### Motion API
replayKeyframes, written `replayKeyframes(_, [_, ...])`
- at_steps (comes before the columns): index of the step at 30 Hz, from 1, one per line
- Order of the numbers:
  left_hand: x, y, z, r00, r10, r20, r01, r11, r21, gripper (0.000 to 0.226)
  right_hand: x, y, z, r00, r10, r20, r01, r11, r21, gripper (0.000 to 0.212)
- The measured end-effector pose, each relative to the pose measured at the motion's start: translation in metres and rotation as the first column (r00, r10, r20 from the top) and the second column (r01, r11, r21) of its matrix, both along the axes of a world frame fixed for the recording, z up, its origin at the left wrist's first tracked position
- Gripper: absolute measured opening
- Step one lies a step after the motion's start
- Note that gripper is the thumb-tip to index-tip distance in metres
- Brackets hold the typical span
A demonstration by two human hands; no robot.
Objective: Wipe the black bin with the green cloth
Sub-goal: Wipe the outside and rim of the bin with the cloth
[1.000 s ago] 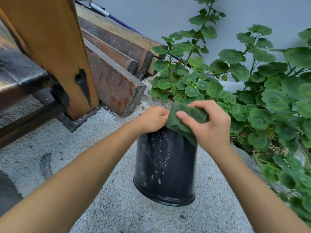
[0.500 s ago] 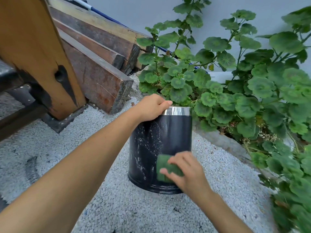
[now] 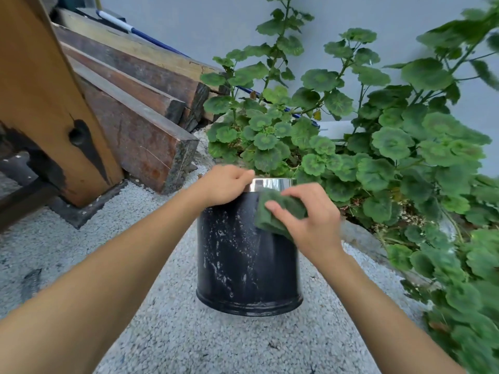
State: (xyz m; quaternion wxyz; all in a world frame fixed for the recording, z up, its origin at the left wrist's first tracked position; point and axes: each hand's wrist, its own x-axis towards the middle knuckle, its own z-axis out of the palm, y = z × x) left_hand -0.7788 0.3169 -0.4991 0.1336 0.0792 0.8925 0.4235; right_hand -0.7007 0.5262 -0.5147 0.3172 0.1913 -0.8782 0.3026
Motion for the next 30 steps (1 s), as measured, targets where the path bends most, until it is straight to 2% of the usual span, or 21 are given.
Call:
replayKeyframes(1, [-0.001,-0.004,-0.004,0.999,0.022,0.042,-0.023,0.999,0.024,0.061,-0.011,-0.006,0.004,1.000,0.002,0.008,-0.002,1.000,0.001,0.028])
replayKeyframes(4, [-0.007,-0.009,-0.007,0.977,0.028,0.210,-0.082,0.965,0.250,0.063,-0.033,-0.023,0.005,0.998,0.017,0.053,-0.019,0.999,0.038,0.028])
replayKeyframes(6, [-0.010,-0.009,-0.007,0.973,0.033,0.227,-0.099,0.954,0.283,0.065,-0.038,-0.025,0.000,0.997,0.013,0.082,-0.017,0.998,0.054,0.029])
replayKeyframes(12, [-0.010,-0.008,-0.011,0.981,0.034,0.189,-0.084,0.962,0.259,0.059,0.023,-0.017,-0.057,0.954,0.216,0.206,-0.255,0.950,0.183,0.032])
replayKeyframes(15, [-0.009,-0.011,-0.010,0.984,0.016,0.180,-0.057,0.972,0.228,0.062,0.070,-0.008,-0.095,0.938,0.251,0.237,-0.302,0.931,0.207,0.030])
replayKeyframes(19, [-0.004,-0.023,-0.011,0.999,-0.007,0.046,0.002,0.995,0.104,0.055,0.110,0.002,-0.125,0.952,0.223,0.209,-0.275,0.924,0.267,0.028])
replayKeyframes(22, [0.002,-0.028,-0.012,0.997,-0.078,-0.015,0.078,0.997,0.002,0.050,0.119,0.004,-0.127,0.977,0.107,0.187,-0.165,0.928,0.333,0.038])
replayKeyframes(25, [0.003,-0.026,-0.013,0.996,-0.080,-0.039,0.080,0.997,-0.005,0.050,0.123,0.002,-0.124,0.985,0.032,0.168,-0.093,0.925,0.368,0.046])
replayKeyframes(30, [0.002,-0.028,-0.015,0.995,-0.103,-0.009,0.103,0.995,0.016,0.050,0.116,-0.008,-0.101,0.977,0.074,0.200,-0.139,0.932,0.335,0.045])
